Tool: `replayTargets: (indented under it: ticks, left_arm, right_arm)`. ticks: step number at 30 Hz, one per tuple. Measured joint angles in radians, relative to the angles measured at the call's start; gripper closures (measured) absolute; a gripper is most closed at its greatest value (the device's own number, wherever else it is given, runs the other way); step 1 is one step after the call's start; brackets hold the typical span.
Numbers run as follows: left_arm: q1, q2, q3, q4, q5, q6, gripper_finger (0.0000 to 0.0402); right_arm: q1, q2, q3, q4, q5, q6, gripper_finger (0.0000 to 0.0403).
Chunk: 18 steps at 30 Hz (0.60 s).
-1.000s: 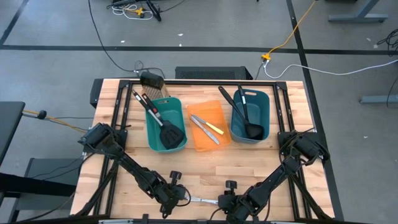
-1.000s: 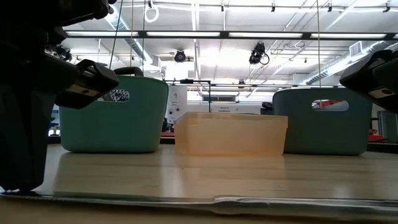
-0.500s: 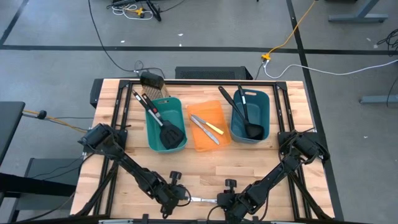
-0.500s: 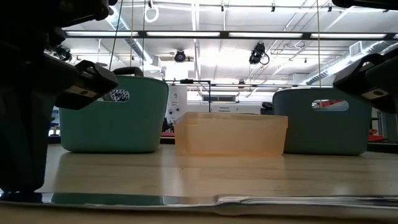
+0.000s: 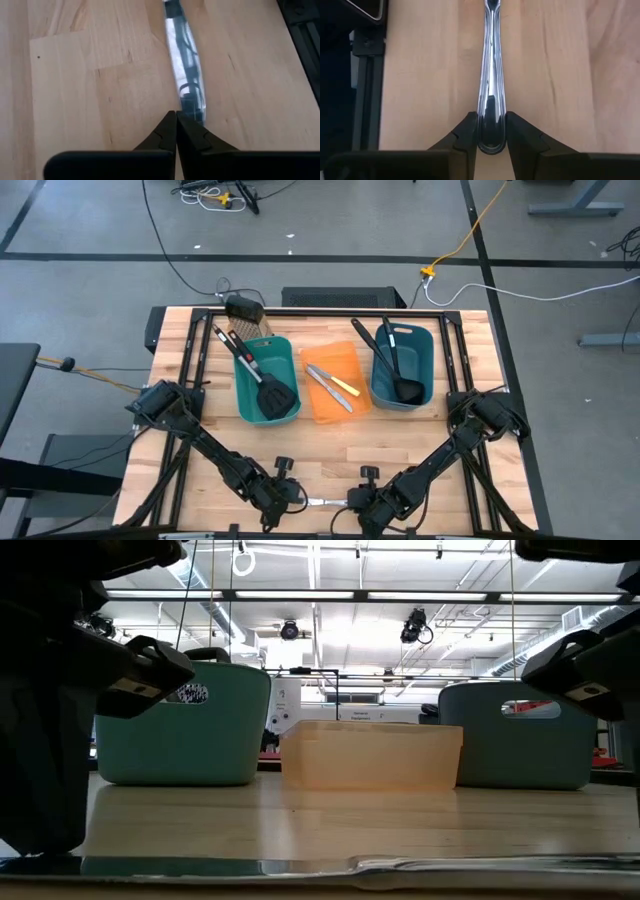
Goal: Pick & Place Kitchen Items
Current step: Put the silver table knife into the orange bin
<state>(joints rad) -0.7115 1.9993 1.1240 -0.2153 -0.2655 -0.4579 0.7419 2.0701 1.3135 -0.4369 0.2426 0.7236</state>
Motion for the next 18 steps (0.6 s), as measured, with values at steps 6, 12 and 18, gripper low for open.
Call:
replayTargets:
  ticks: [6,12,18]
  left_arm:
    - [-0.001,-0.041,-0.005,-0.008,-0.054,0.046,0.0383]
    - [0.001,-0.095,-0.008,-0.049,-0.102,0.07,0.0396]
    - [-0.019,-0.127,-0.007,-0.095,-0.16,0.062,0.0392]
  right_arm:
    - [-0.001,-0.043,-0.006,-0.072,0.016,-0.012,0.0315]
    - [-0.002,-0.065,-0.005,-0.128,0.045,0.006,0.0315]
    - [0.008,-0.108,-0.003,-0.164,0.094,0.007,0.0315]
